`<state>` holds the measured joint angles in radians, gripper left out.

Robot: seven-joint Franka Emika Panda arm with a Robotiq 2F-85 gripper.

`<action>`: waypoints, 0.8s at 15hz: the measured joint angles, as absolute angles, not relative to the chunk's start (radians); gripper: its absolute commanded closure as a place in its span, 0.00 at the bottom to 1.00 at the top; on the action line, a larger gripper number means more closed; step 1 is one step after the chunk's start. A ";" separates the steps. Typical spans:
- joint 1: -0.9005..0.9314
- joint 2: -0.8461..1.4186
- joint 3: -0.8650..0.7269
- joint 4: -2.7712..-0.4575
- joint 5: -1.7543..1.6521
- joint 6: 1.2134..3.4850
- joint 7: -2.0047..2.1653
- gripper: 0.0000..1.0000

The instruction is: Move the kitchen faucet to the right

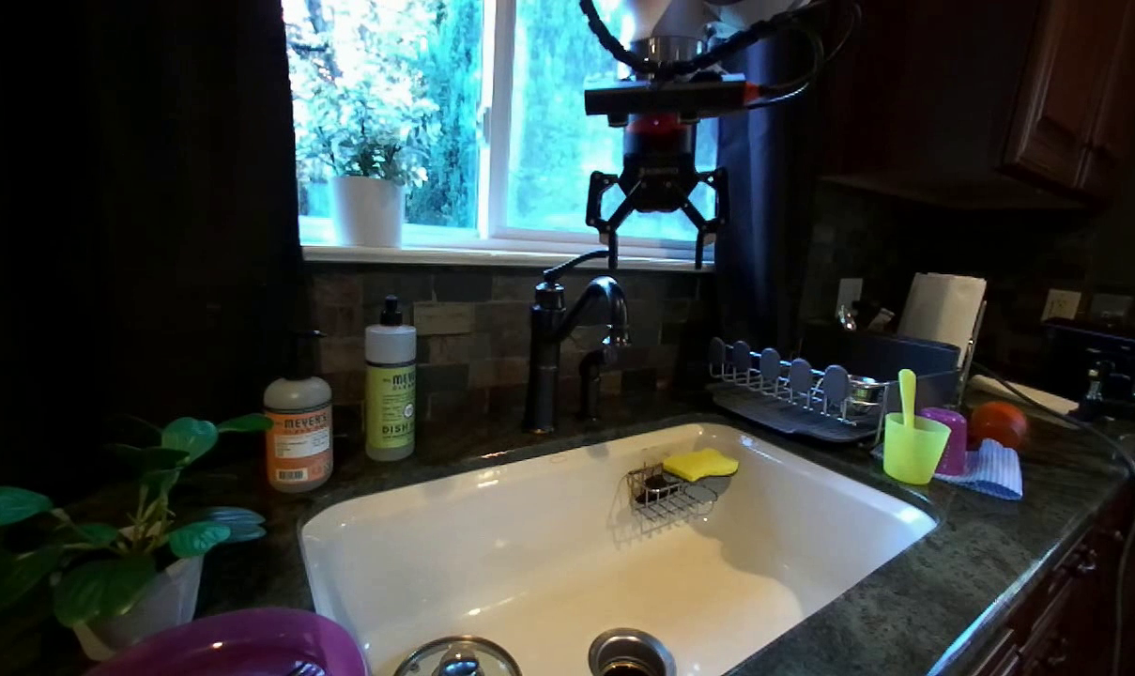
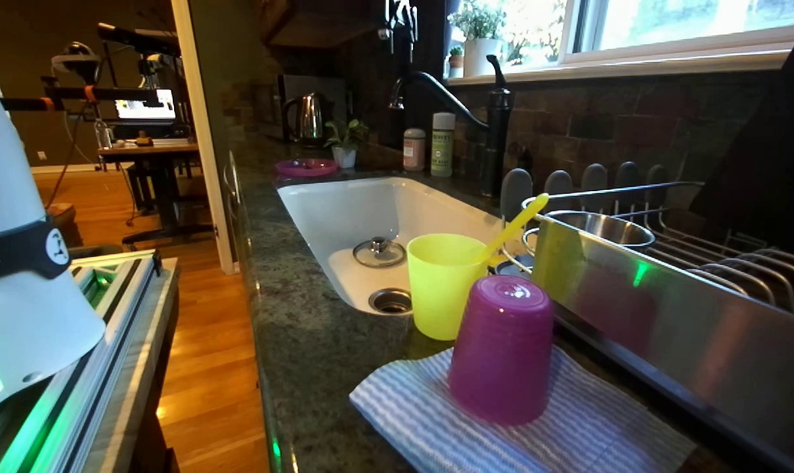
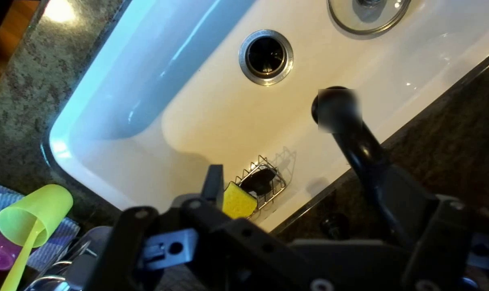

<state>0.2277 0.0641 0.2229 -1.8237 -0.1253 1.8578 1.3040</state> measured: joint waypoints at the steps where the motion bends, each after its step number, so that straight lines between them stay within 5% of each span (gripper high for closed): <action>1: 0.228 0.064 0.222 -1.824 -0.119 1.860 1.293 0.00; 12: 0.224 0.099 0.202 -1.832 -0.049 1.914 1.173 0.00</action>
<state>0.2242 0.0988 0.2023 -1.8325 -0.0493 1.9138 1.1734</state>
